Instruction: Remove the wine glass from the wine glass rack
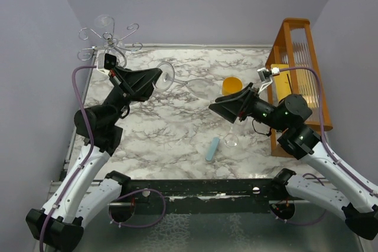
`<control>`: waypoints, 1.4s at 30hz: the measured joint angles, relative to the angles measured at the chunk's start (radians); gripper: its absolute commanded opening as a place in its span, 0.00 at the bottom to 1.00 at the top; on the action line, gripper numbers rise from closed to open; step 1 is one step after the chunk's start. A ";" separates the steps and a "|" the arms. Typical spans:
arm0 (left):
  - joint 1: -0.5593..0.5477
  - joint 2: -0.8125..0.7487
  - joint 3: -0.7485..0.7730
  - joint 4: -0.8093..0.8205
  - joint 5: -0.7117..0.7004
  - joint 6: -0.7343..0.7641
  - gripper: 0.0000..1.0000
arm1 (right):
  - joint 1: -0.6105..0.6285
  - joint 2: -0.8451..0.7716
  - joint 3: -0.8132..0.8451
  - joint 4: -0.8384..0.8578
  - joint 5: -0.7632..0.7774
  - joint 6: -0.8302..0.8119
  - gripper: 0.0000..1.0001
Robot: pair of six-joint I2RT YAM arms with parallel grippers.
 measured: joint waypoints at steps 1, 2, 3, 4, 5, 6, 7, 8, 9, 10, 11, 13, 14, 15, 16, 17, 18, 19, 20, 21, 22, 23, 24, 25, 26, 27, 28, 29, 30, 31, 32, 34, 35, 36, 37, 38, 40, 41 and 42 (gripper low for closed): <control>0.000 0.003 -0.001 0.013 0.005 -0.010 0.00 | 0.000 0.003 0.000 0.012 -0.006 0.002 0.92; 0.000 0.003 -0.001 0.026 0.012 -0.019 0.00 | 0.000 0.006 0.000 0.025 -0.013 0.003 0.91; 0.000 0.003 -0.001 0.038 0.018 -0.027 0.00 | 0.000 0.007 0.000 0.037 -0.018 0.005 0.88; 0.000 0.002 -0.001 0.053 0.023 -0.035 0.00 | 0.000 0.008 0.000 0.050 -0.022 0.006 0.85; 0.000 0.002 -0.001 0.072 0.029 -0.043 0.00 | 0.000 0.008 0.000 0.069 -0.027 0.007 0.84; 0.000 0.002 -0.001 0.086 0.034 -0.050 0.00 | 0.000 0.007 0.000 0.081 -0.031 0.010 0.83; 0.000 0.002 -0.002 0.100 0.038 -0.058 0.00 | 0.000 0.007 0.000 0.097 -0.035 0.014 0.83; 0.000 0.002 -0.004 0.116 0.042 -0.064 0.00 | 0.000 0.007 0.000 0.117 -0.043 0.014 0.82; 0.000 0.002 -0.006 0.130 0.047 -0.070 0.00 | 0.000 0.007 -0.001 0.131 -0.048 0.016 0.78; 0.000 0.002 -0.008 0.136 0.050 -0.074 0.00 | 0.000 0.007 -0.002 0.152 -0.056 0.018 0.74; 0.000 0.002 -0.010 0.143 0.052 -0.078 0.00 | 0.000 0.007 -0.003 0.173 -0.064 0.018 0.69; 0.000 0.002 -0.019 0.161 0.056 -0.085 0.00 | 0.000 0.007 -0.005 0.209 -0.081 0.024 0.61; 0.000 0.002 -0.023 0.169 0.058 -0.089 0.00 | 0.000 0.007 -0.007 0.233 -0.092 0.028 0.57; 0.000 0.002 -0.028 0.177 0.058 -0.093 0.00 | 0.000 0.007 -0.008 0.250 -0.102 0.031 0.54; 0.000 0.003 -0.032 0.187 0.058 -0.098 0.00 | 0.000 0.006 -0.009 0.264 -0.112 0.033 0.51; 0.000 0.003 -0.034 0.198 0.057 -0.104 0.00 | 0.000 0.006 -0.011 0.280 -0.119 0.039 0.48; 0.000 0.003 -0.037 0.212 0.057 -0.109 0.00 | 0.000 0.006 -0.014 0.303 -0.132 0.042 0.44; 0.000 0.004 -0.038 0.225 0.058 -0.114 0.00 | 0.000 0.006 -0.018 0.319 -0.142 0.048 0.40; 0.000 0.006 -0.040 0.240 0.058 -0.119 0.00 | 0.000 0.006 -0.022 0.340 -0.154 0.054 0.37; 0.000 0.010 -0.041 0.252 0.058 -0.125 0.00 | 0.000 0.006 -0.027 0.365 -0.168 0.061 0.33; 0.000 0.012 -0.043 0.264 0.058 -0.132 0.00 | 0.000 0.007 -0.031 0.385 -0.180 0.069 0.30; 0.000 0.012 -0.043 0.264 0.058 -0.132 0.00 | 0.000 0.007 -0.035 0.408 -0.193 0.076 0.27; 0.000 0.019 -0.049 0.285 0.056 -0.137 0.00 | 0.000 0.007 -0.038 0.432 -0.206 0.085 0.23; 0.000 0.023 -0.052 0.298 0.053 -0.142 0.00 | 0.000 0.006 -0.040 0.449 -0.215 0.091 0.20; 0.001 0.026 -0.055 0.311 0.051 -0.146 0.00 | 0.000 0.006 -0.043 0.471 -0.227 0.098 0.16; 0.001 0.029 -0.058 0.322 0.049 -0.151 0.00 | 0.000 0.006 -0.044 0.497 -0.242 0.105 0.12; 0.001 0.032 -0.062 0.336 0.045 -0.156 0.00 | 0.000 0.005 -0.044 0.516 -0.255 0.112 0.07; 0.001 0.035 -0.066 0.344 0.043 -0.159 0.00 | 0.000 0.003 -0.044 0.533 -0.265 0.116 0.02; 0.001 0.038 -0.071 0.355 0.040 -0.164 0.00 | 0.000 -0.001 -0.044 0.554 -0.278 0.119 0.01; 0.001 0.040 -0.076 0.359 0.038 -0.167 0.00 | 0.004 -0.005 -0.044 0.570 -0.287 0.124 0.01; 0.001 0.043 -0.079 0.364 0.038 -0.170 0.03 | 0.007 -0.012 -0.044 0.584 -0.292 0.126 0.01; -0.003 0.047 -0.083 0.375 0.038 -0.172 0.16 | 0.006 -0.020 -0.044 0.591 -0.294 0.127 0.01; -0.003 0.046 -0.084 0.378 0.038 -0.170 0.24 | 0.006 -0.021 -0.044 0.591 -0.294 0.127 0.01; -0.003 0.043 -0.084 0.378 0.038 -0.165 0.32 | 0.007 -0.021 -0.044 0.591 -0.294 0.127 0.01; -0.003 0.040 -0.085 0.375 0.039 -0.151 0.38 | 0.007 -0.021 -0.044 0.591 -0.294 0.127 0.01; -0.003 0.034 -0.088 0.365 0.039 -0.134 0.44 | 0.006 -0.024 -0.044 0.590 -0.294 0.126 0.01; -0.003 0.020 -0.089 0.340 0.039 -0.097 0.55 | 0.006 -0.035 -0.043 0.573 -0.293 0.117 0.01; -0.003 0.010 -0.089 0.320 0.039 -0.075 0.61 | 0.006 -0.046 -0.041 0.555 -0.291 0.109 0.01; -0.003 -0.001 -0.089 0.301 0.039 -0.054 0.66 | 0.006 -0.056 -0.040 0.544 -0.290 0.102 0.01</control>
